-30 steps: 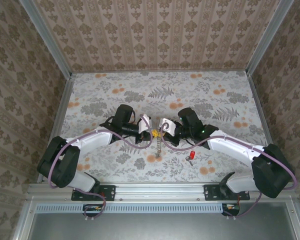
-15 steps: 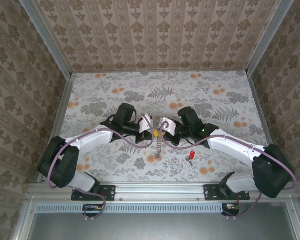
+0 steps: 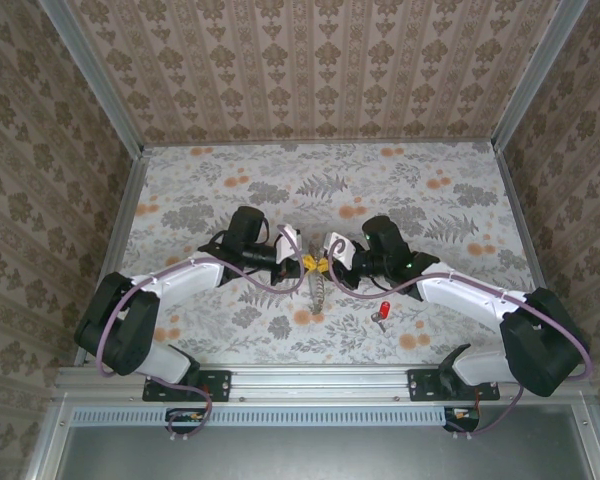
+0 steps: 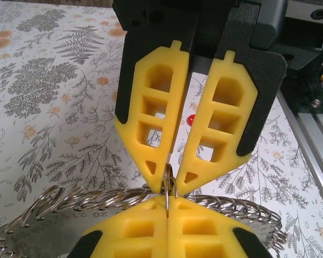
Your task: Put the keys on the keyring
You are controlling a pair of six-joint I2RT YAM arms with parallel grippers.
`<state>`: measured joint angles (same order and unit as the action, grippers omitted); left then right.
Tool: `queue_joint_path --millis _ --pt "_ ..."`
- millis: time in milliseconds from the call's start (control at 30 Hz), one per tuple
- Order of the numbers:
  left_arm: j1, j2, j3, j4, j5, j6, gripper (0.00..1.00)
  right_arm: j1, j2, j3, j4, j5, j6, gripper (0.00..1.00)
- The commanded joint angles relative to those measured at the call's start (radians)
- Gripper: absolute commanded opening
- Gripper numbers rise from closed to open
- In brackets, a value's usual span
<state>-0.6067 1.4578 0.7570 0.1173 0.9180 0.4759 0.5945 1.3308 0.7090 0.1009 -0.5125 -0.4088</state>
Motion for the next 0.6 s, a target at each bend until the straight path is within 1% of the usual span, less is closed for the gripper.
queue_joint_path --millis 0,67,100,167,267,300,433,567 --pt "0.004 -0.028 -0.003 0.075 0.087 -0.027 0.0 -0.011 -0.005 -0.02 0.046 -0.047 0.038 0.15" --pt "0.004 -0.027 -0.004 0.084 0.089 -0.031 0.0 -0.012 -0.003 -0.021 0.053 -0.052 0.045 0.13" --pt "0.004 -0.025 -0.005 0.085 0.088 -0.033 0.0 -0.013 -0.003 -0.019 0.053 -0.053 0.047 0.09" --pt "0.004 -0.024 -0.003 0.077 0.077 -0.03 0.0 -0.013 -0.003 -0.014 0.05 -0.048 0.05 0.05" --pt "0.001 -0.021 0.004 0.034 0.035 -0.008 0.01 -0.012 -0.001 0.012 0.001 -0.038 0.031 0.02" --pt "0.001 -0.022 0.008 0.011 0.018 0.002 0.03 -0.012 0.002 0.025 -0.026 -0.033 0.022 0.0" --pt "-0.008 -0.029 0.022 -0.055 -0.041 0.045 0.09 -0.001 0.012 0.067 -0.104 0.008 -0.014 0.0" --pt "-0.017 -0.033 0.034 -0.078 -0.068 0.059 0.12 0.019 0.033 0.121 -0.209 0.052 -0.066 0.0"
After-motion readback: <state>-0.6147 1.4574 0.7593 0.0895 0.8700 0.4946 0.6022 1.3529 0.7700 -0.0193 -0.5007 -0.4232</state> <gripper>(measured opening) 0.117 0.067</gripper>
